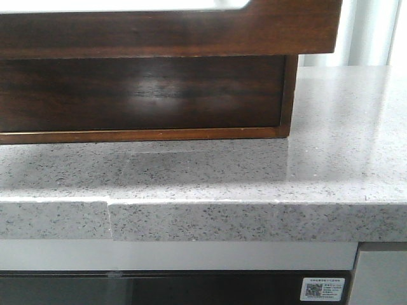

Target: Put scissors in drawer with both arms

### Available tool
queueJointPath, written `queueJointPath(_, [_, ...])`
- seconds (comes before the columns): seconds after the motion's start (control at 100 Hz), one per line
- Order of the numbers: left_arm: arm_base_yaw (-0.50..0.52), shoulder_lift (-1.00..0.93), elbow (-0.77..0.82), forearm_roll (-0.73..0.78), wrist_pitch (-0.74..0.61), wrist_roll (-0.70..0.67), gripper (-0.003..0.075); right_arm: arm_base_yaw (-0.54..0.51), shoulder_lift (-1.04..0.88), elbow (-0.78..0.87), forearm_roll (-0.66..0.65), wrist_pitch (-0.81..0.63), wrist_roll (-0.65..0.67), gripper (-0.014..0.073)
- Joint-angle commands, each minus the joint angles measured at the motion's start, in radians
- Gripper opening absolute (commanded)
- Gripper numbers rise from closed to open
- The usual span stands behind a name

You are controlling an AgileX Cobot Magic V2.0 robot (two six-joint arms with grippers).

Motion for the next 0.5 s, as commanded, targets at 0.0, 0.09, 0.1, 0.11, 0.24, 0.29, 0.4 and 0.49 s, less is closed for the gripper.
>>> queueJointPath(0.0, [0.003, -0.031, 0.037, -0.008, -0.080, -0.013, -0.0020, -0.034, -0.097, 0.092, -0.015, -0.236, -0.007, -0.0069])
queueJointPath(0.09, [0.003, -0.031, 0.037, -0.008, -0.080, -0.013, -0.0020, -0.076, -0.207, 0.249, -0.015, -0.413, -0.007, -0.0069])
queueJointPath(0.1, [0.003, -0.031, 0.037, -0.008, -0.080, -0.013, -0.0020, -0.079, -0.215, 0.276, -0.015, -0.425, -0.007, -0.0069])
queueJointPath(0.11, [0.003, -0.031, 0.037, -0.008, -0.080, -0.013, -0.0020, -0.085, -0.224, 0.289, -0.015, -0.446, -0.007, -0.0069])
queueJointPath(0.24, [0.003, -0.031, 0.037, -0.008, -0.080, -0.013, -0.0020, -0.112, -0.366, 0.503, -0.015, -0.579, -0.007, -0.0069])
queueJointPath(0.29, [0.003, -0.031, 0.037, -0.008, -0.080, -0.013, -0.0020, -0.112, -0.409, 0.565, -0.015, -0.617, -0.007, -0.0069])
queueJointPath(0.4, [0.003, -0.031, 0.037, -0.008, -0.080, -0.013, -0.0020, -0.112, -0.477, 0.670, -0.015, -0.674, -0.007, -0.0069])
queueJointPath(0.49, [0.003, -0.031, 0.037, -0.008, -0.080, -0.013, -0.0020, -0.113, -0.509, 0.711, -0.015, -0.672, -0.007, -0.0069])
